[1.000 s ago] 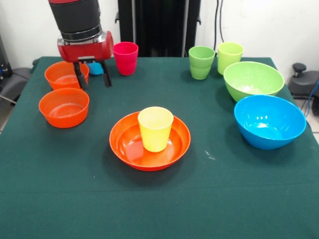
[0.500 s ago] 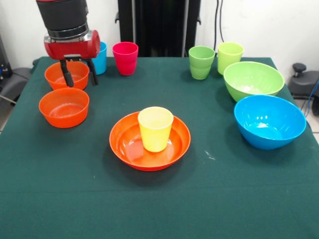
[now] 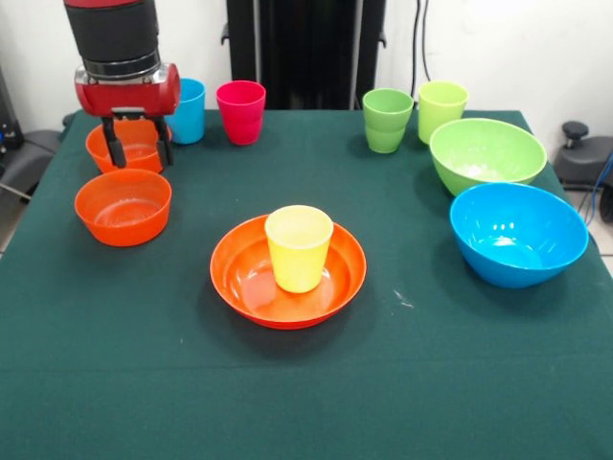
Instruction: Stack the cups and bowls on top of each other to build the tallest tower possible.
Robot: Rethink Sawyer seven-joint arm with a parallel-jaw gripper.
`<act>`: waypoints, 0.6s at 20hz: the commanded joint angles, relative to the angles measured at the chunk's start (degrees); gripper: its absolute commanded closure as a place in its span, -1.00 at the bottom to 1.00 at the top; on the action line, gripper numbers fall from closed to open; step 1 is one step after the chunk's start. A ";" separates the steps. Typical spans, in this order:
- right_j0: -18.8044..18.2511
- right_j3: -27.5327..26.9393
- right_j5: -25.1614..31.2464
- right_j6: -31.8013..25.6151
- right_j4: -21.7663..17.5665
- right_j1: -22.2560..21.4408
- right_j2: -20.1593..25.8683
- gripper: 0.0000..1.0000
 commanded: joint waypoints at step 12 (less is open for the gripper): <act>2.83 -4.55 -2.66 -9.90 -10.79 7.07 -1.65 -1.00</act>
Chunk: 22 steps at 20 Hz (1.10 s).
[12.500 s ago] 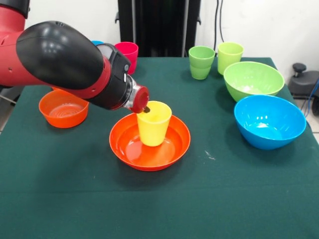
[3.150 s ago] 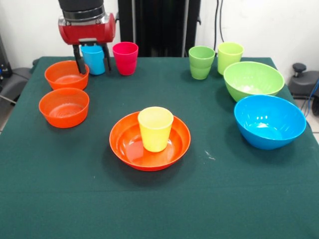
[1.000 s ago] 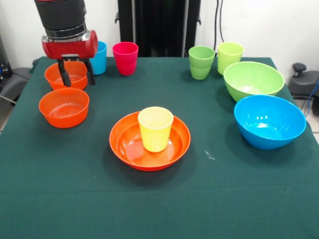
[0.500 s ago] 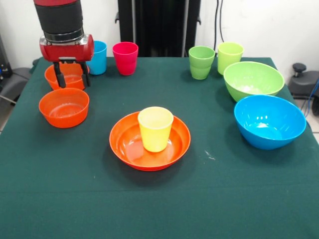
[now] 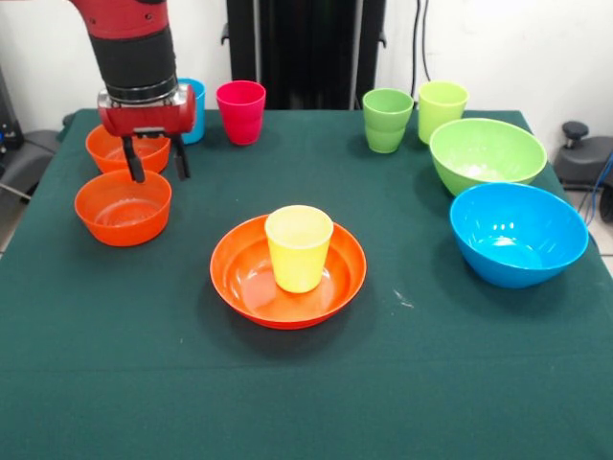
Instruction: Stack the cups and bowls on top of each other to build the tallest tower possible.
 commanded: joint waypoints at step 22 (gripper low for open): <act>3.57 -12.13 0.30 -13.24 -5.52 8.17 -0.07 -1.00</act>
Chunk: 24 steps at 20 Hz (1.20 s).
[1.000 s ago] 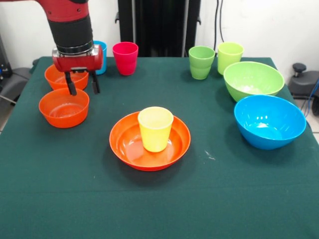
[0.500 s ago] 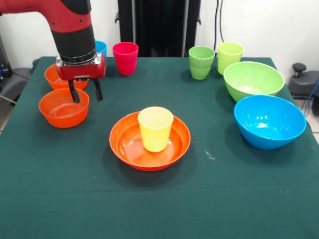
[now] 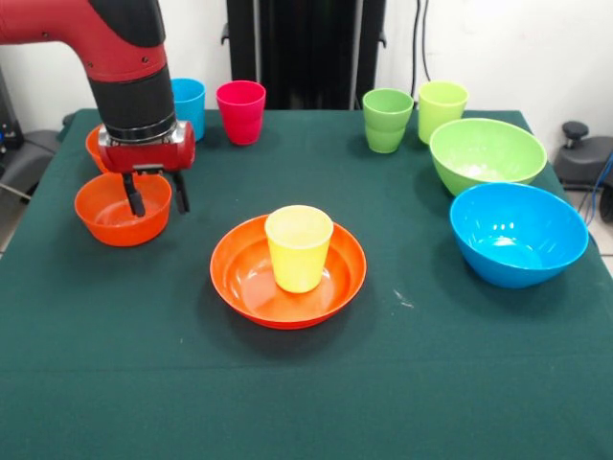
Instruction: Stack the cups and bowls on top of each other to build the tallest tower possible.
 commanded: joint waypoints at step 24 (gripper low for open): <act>3.63 -5.31 -0.63 -10.98 -3.47 0.78 -0.79 -1.00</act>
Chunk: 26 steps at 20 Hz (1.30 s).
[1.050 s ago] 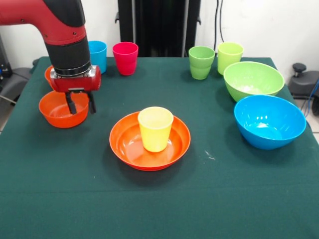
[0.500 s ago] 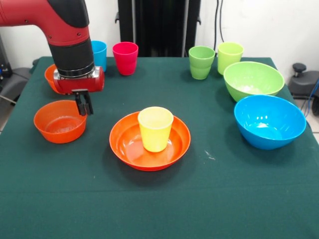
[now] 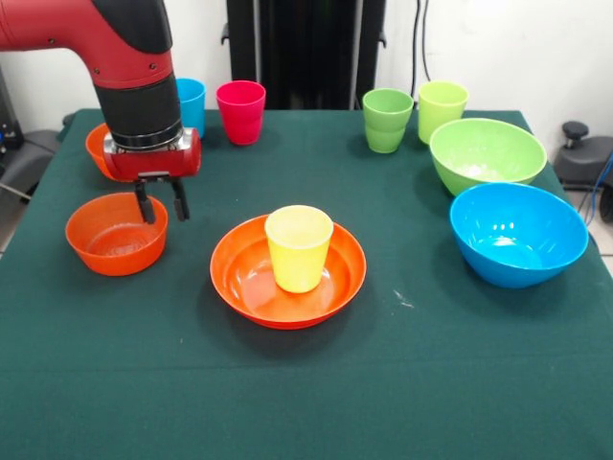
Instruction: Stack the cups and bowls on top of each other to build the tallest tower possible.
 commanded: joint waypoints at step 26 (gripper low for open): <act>2.89 -7.92 -2.20 -10.73 -4.74 5.11 -1.56 -1.00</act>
